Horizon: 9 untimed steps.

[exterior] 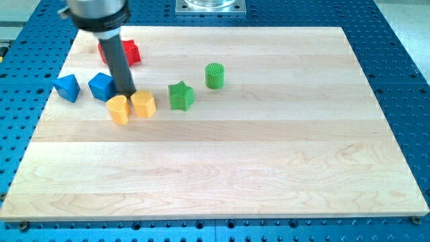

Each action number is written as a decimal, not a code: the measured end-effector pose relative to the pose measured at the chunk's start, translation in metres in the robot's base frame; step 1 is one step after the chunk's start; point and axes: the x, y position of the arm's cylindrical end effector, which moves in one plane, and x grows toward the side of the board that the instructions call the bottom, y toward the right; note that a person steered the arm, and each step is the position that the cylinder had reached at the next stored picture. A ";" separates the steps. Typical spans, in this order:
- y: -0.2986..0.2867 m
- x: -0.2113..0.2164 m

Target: Place the yellow blocks diagonally to each other

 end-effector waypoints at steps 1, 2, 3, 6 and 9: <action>-0.038 -0.001; -0.037 0.001; 0.007 0.001; 0.040 0.110; 0.006 0.094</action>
